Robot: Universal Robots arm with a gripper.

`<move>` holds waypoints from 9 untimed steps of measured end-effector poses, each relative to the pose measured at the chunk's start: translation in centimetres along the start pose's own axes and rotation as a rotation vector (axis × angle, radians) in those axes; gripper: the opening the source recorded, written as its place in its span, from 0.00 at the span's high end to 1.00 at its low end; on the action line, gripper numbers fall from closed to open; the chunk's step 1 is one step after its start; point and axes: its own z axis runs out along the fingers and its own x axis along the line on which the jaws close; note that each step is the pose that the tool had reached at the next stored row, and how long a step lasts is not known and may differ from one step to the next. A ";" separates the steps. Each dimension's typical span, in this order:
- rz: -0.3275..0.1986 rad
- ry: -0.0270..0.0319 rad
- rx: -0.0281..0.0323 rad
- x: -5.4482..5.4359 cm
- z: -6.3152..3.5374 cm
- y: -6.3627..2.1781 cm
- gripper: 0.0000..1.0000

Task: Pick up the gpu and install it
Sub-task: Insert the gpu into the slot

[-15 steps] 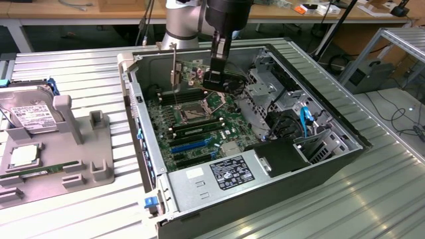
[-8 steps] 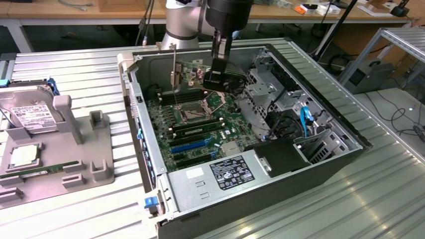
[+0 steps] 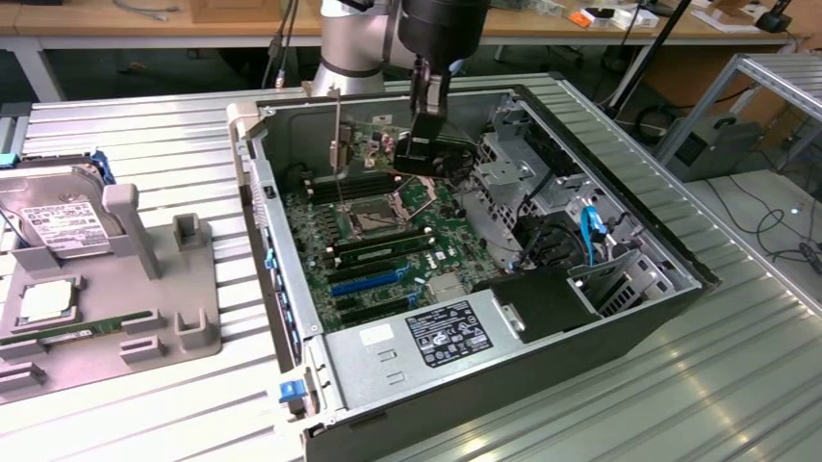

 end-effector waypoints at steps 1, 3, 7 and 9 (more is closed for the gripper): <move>-0.004 -0.0002 -0.0001 0.0 0.00 0.00 0.73; -0.019 -0.0008 -0.0006 0.0 0.01 -0.02 0.73; -0.040 -0.0017 -0.0013 0.0 0.02 -0.04 0.73; -0.050 -0.0021 -0.0015 0.0 0.03 -0.04 0.73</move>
